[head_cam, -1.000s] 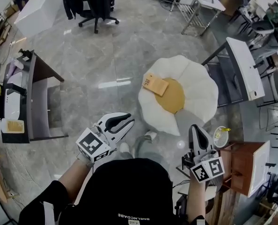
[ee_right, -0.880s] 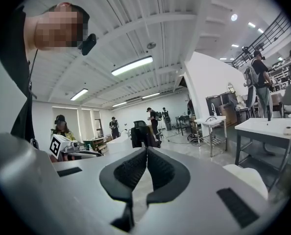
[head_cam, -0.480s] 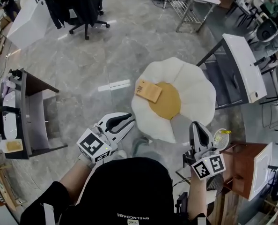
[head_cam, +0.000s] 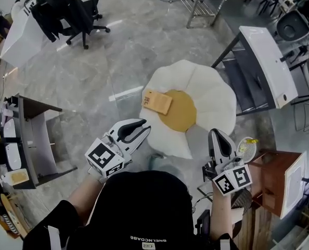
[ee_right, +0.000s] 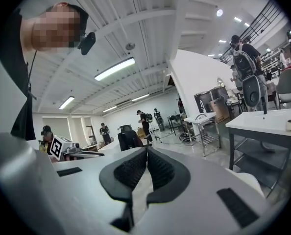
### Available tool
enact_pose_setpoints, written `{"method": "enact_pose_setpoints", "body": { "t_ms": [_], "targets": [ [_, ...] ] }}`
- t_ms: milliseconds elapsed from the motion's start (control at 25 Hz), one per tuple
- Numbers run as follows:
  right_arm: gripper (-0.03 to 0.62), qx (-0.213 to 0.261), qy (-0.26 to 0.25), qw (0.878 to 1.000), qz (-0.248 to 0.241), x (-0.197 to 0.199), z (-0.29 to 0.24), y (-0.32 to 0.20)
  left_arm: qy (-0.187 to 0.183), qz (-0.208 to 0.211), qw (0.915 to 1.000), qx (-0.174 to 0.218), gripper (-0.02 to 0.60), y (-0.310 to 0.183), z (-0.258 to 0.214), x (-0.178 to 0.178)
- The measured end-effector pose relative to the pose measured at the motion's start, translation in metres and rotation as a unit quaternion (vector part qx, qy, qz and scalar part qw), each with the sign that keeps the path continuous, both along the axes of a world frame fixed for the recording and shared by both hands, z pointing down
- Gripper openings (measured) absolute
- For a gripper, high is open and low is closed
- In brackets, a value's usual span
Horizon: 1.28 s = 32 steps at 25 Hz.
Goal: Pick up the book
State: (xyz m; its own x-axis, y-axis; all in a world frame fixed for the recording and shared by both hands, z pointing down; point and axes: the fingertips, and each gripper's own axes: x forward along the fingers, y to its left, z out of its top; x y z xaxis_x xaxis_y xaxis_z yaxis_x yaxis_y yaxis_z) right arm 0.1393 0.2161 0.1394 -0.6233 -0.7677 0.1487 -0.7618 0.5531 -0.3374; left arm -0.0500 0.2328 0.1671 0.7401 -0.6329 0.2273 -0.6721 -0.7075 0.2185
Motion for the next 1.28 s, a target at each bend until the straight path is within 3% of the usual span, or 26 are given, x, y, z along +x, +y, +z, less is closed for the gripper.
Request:
{"method": "enact_pose_setpoints", "body": {
  "t_ms": [280, 480, 760, 1080, 1280],
  "targets": [
    [0.026, -0.013, 0.001, 1.000, 0.010, 0.011, 0.009, -0.021, -0.004, 0.024, 0.9996, -0.015, 0.084, -0.037, 0.010, 0.020],
    [0.026, -0.014, 0.012, 0.999, 0.035, 0.016, 0.008, -0.047, -0.011, 0.069, 0.9975, -0.014, 0.084, -0.074, 0.012, 0.038],
    [0.026, -0.028, 0.017, 0.997, 0.072, 0.003, 0.007, -0.089, -0.010, 0.101, 0.9945, -0.024, 0.084, -0.142, 0.021, 0.025],
    [0.026, -0.061, 0.027, 0.995, 0.080, -0.029, 0.040, -0.132, -0.024, 0.113, 0.9898, -0.084, 0.084, -0.204, 0.089, -0.010],
    [0.026, -0.092, 0.037, 0.992, 0.080, -0.048, 0.059, -0.152, -0.046, 0.127, 0.9824, -0.128, 0.093, -0.225, 0.147, -0.023]
  ]
}}
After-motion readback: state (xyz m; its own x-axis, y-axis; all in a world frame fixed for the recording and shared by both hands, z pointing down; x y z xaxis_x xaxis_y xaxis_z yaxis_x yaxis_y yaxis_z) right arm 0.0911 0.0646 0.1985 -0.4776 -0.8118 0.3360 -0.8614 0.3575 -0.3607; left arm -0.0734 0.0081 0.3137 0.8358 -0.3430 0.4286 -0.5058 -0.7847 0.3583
